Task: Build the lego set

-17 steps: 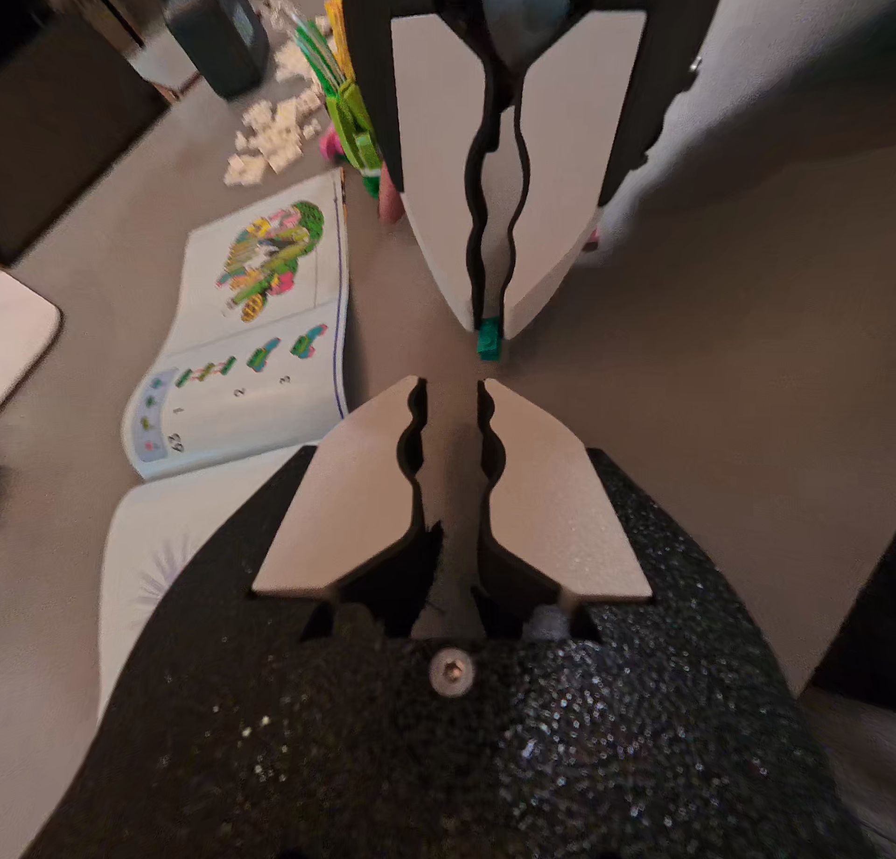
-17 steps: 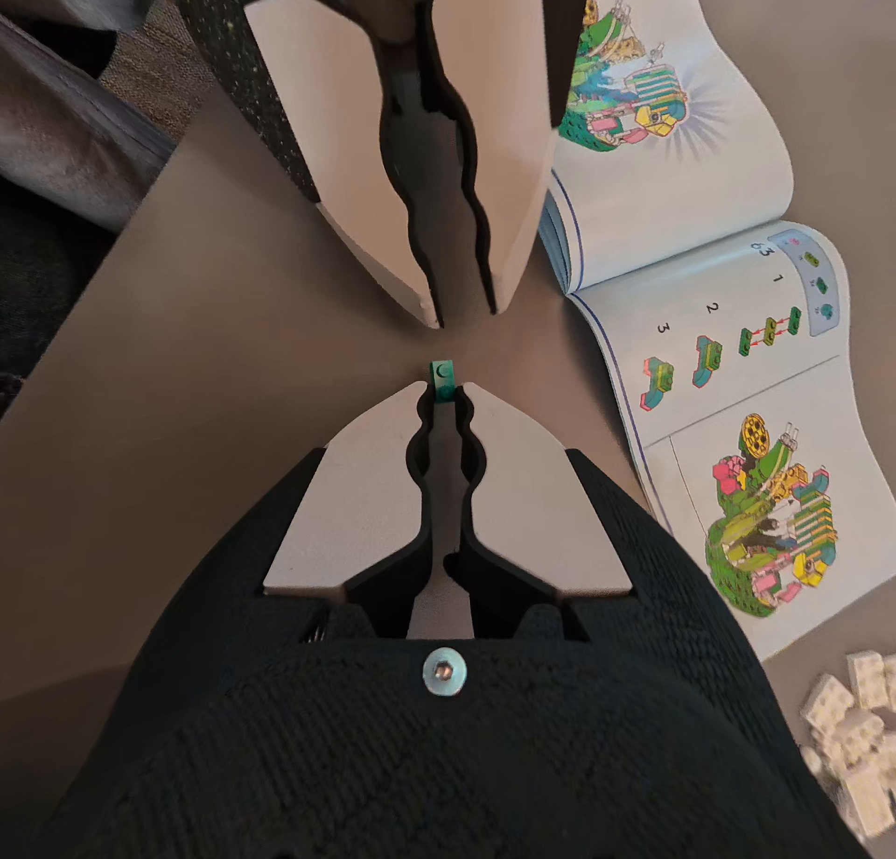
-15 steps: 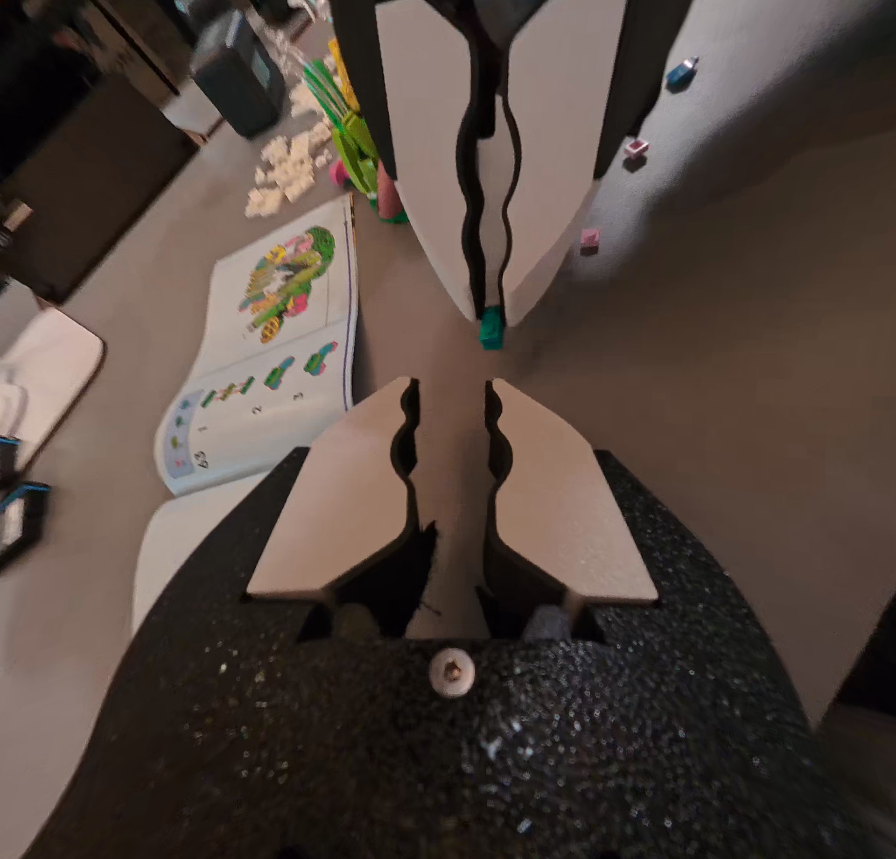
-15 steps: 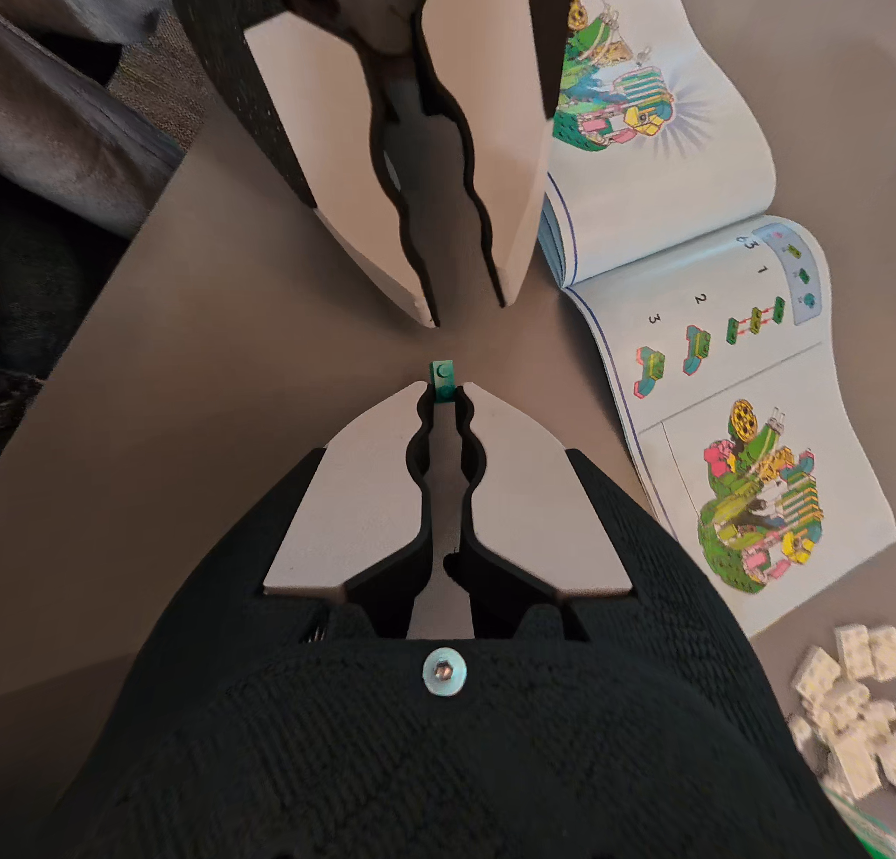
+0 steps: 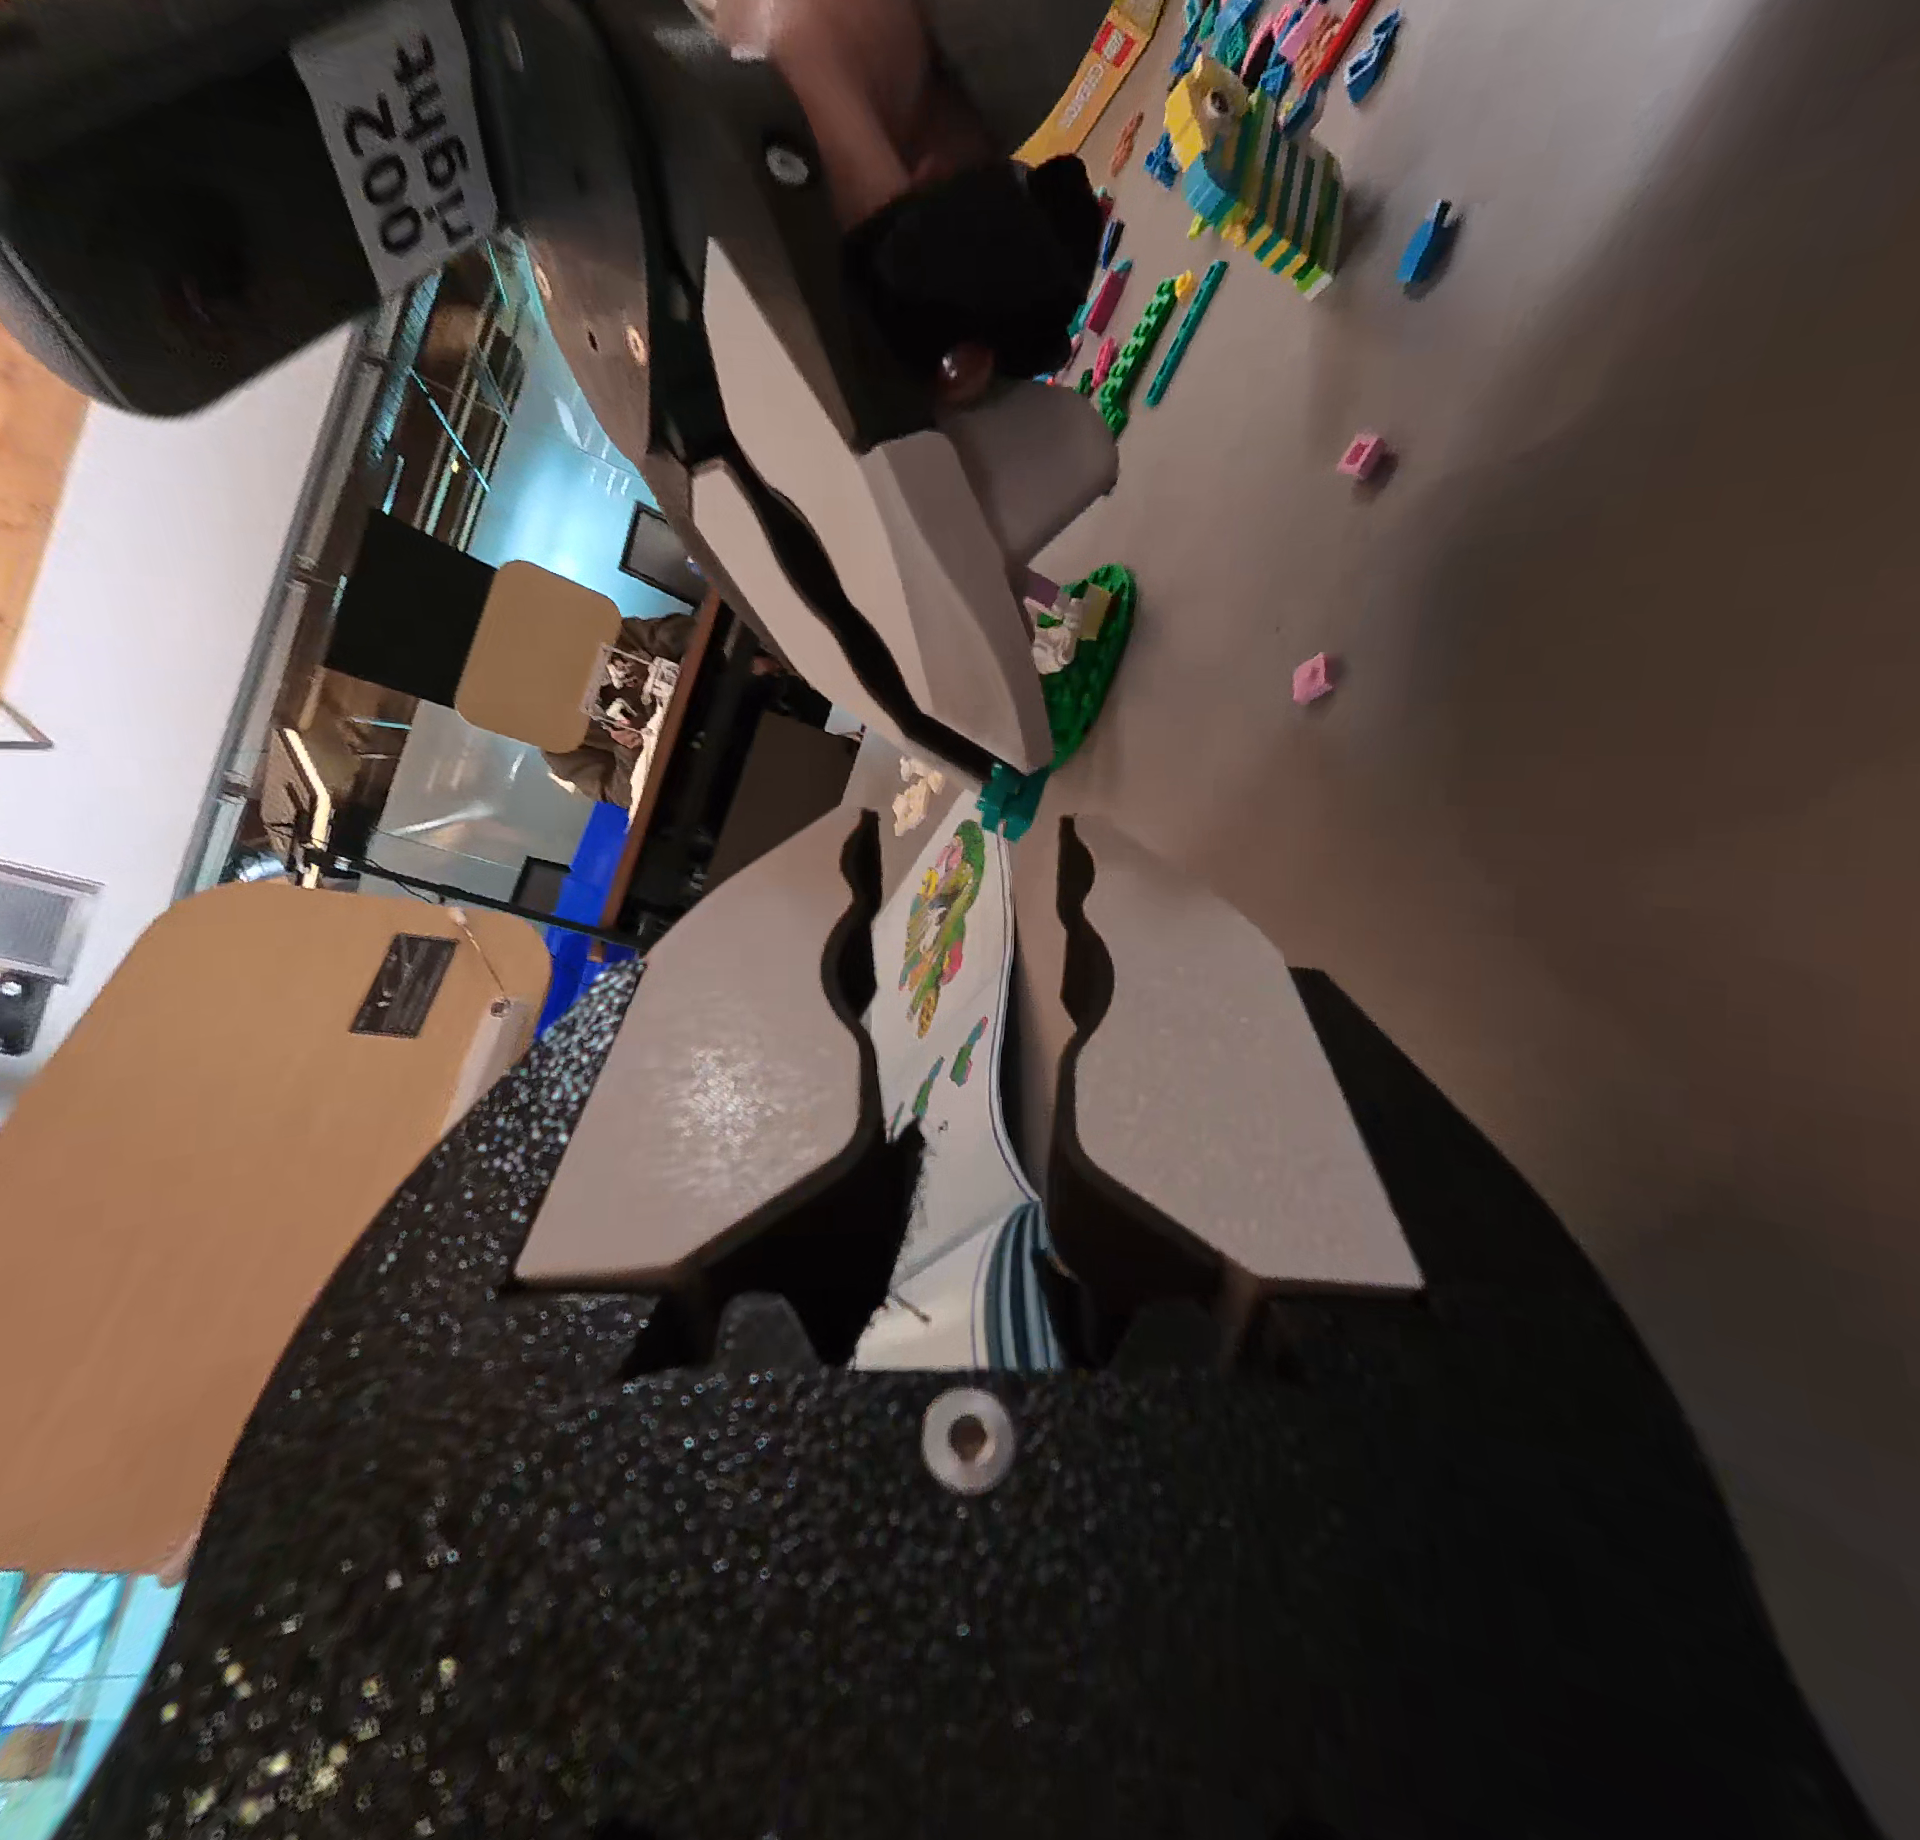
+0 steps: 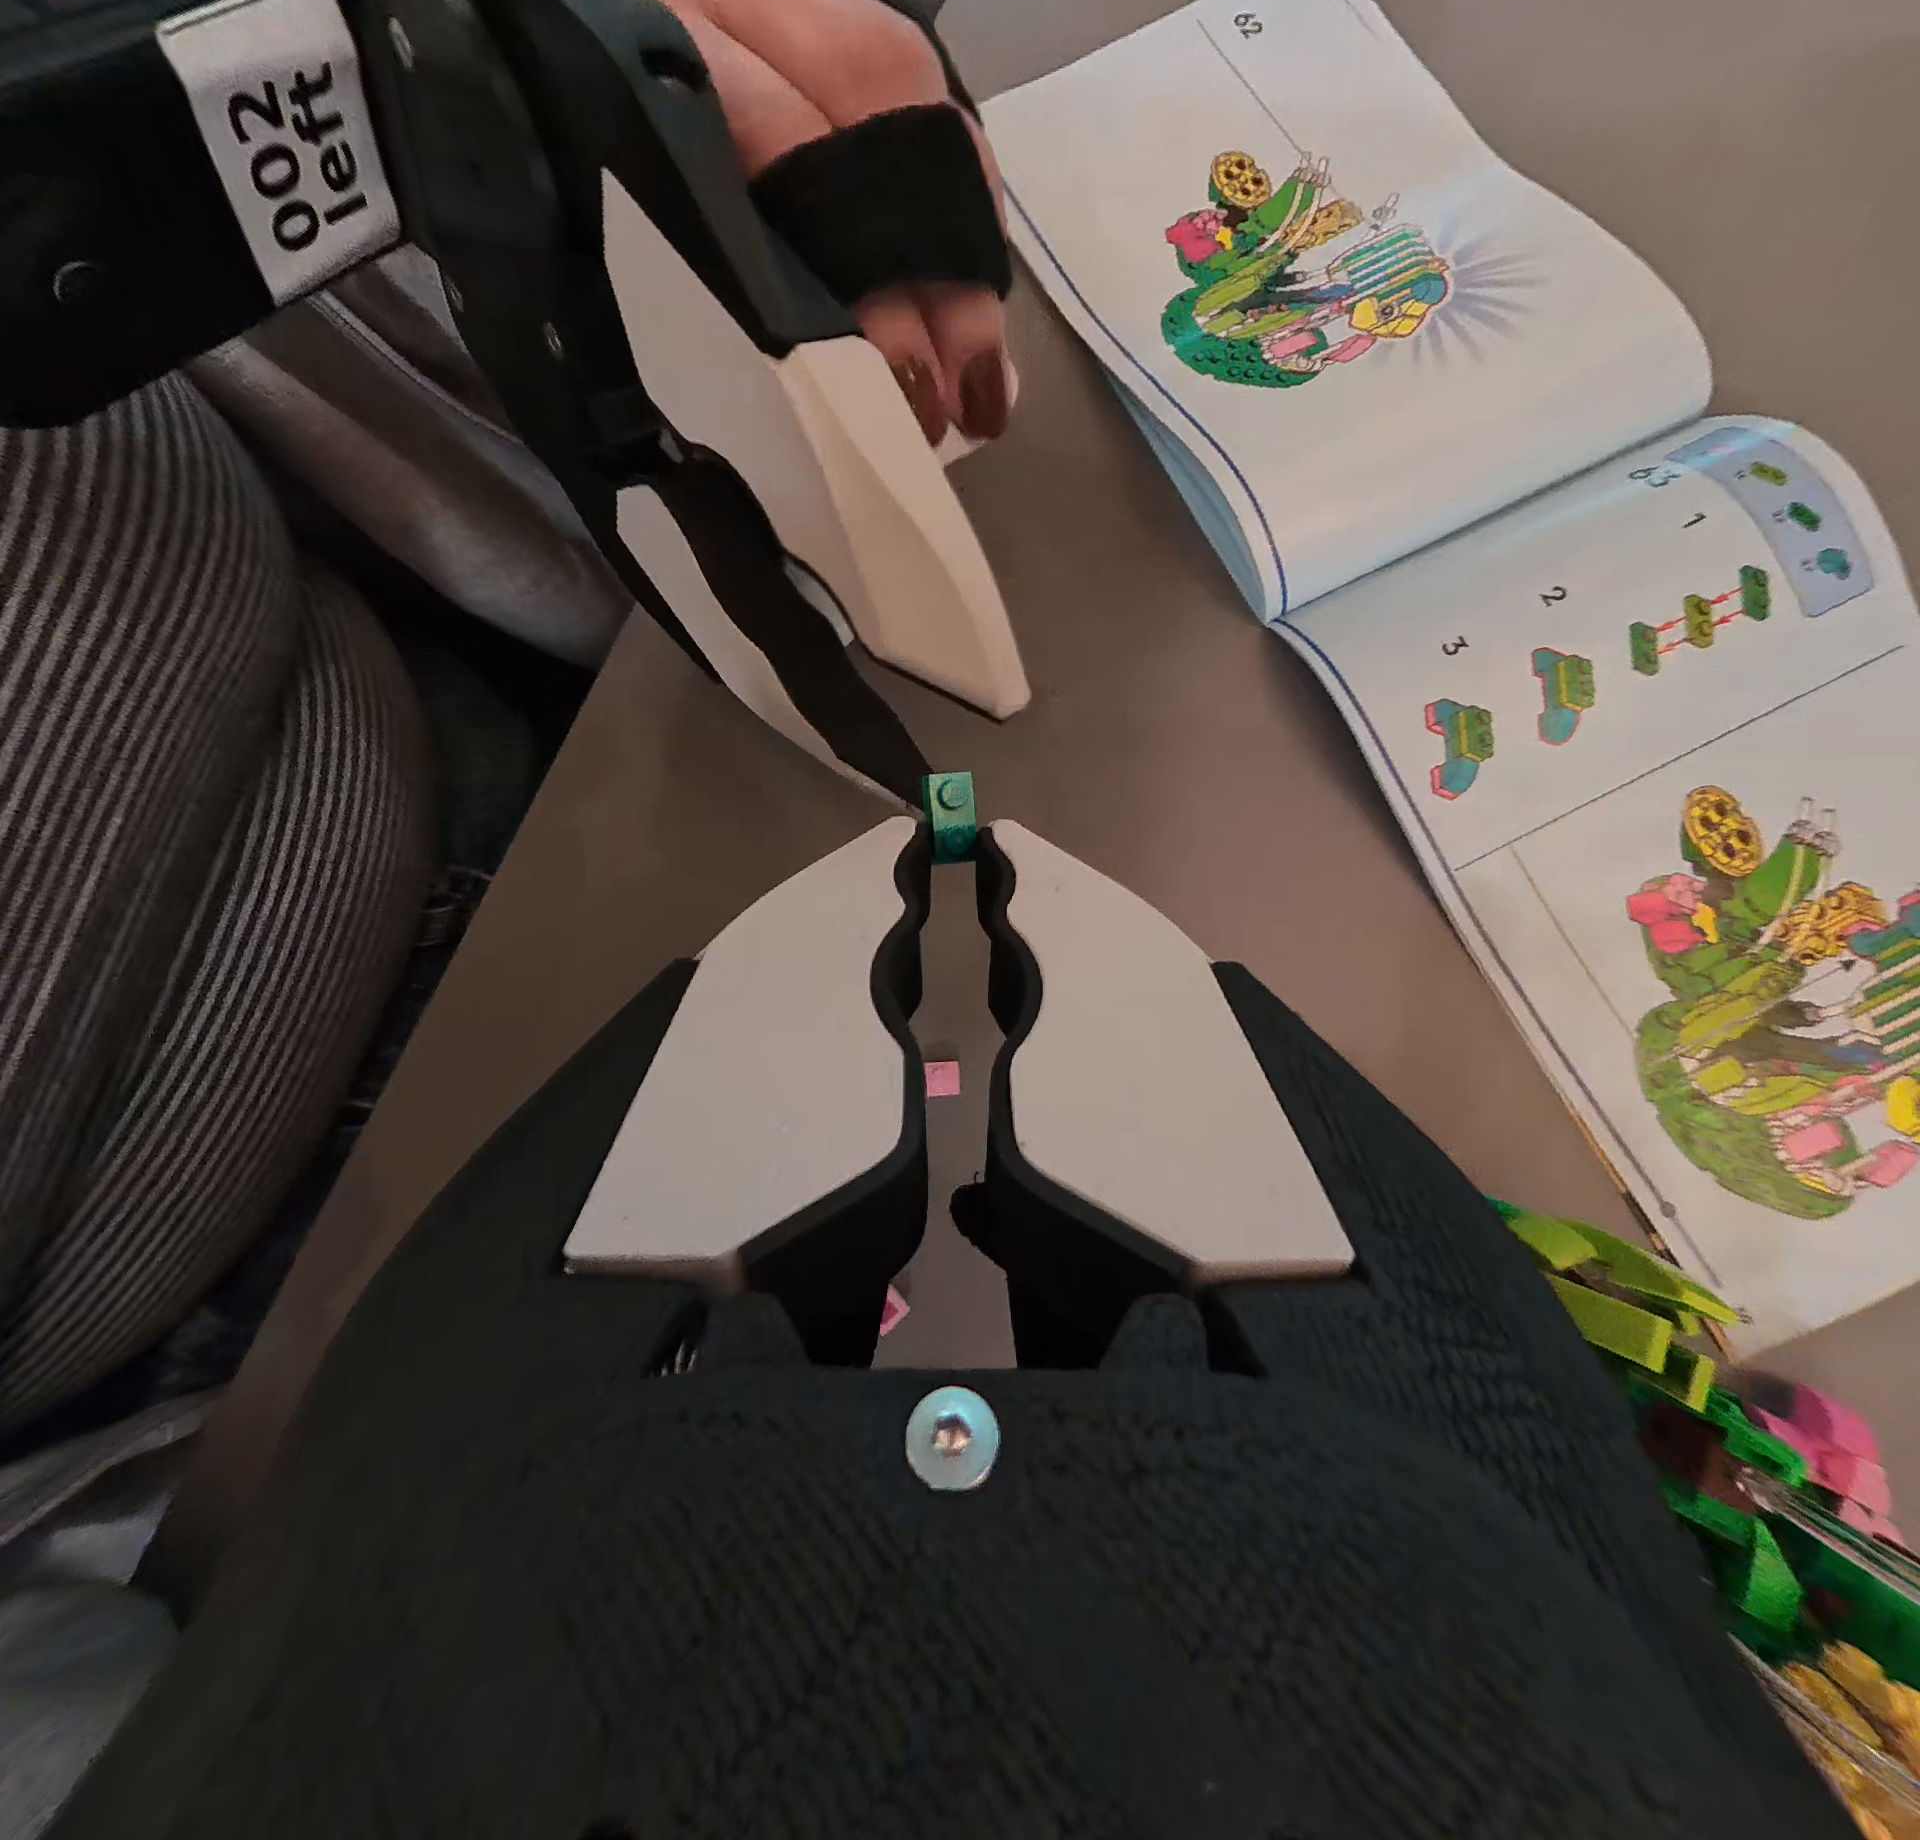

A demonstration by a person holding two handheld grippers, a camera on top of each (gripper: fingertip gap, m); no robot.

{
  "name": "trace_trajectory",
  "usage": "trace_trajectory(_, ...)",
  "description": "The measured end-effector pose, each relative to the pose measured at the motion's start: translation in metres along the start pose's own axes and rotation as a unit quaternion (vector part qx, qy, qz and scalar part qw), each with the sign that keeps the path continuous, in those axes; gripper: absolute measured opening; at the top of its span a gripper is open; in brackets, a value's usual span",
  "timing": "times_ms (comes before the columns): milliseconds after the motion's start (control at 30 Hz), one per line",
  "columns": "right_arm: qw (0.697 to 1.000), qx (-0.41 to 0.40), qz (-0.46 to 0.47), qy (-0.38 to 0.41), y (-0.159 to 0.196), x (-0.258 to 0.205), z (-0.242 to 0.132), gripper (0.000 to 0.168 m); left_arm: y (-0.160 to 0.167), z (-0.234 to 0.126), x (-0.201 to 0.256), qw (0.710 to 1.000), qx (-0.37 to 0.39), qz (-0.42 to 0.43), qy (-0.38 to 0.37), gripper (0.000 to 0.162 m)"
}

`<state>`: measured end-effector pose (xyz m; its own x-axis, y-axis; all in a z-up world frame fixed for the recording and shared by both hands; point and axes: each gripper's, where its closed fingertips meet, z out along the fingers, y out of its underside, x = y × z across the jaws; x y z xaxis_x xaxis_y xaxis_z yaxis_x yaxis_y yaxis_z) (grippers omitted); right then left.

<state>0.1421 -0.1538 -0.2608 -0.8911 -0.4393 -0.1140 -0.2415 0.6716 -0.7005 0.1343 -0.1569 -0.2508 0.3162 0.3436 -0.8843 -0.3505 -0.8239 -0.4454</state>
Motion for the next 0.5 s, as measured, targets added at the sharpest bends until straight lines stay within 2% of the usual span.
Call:
trace_trajectory(333,0.999,-0.011,0.011,-0.029,-0.001,-0.008,0.004,0.007,-0.003,0.003,0.011,0.998,-0.01,0.055,0.005,0.01)
trace_trajectory(500,1.0,-0.002,0.008,-0.001,-0.004,-0.001,0.003,0.007,0.004,0.004,0.007,0.999,-0.036,0.04,0.003,0.009)
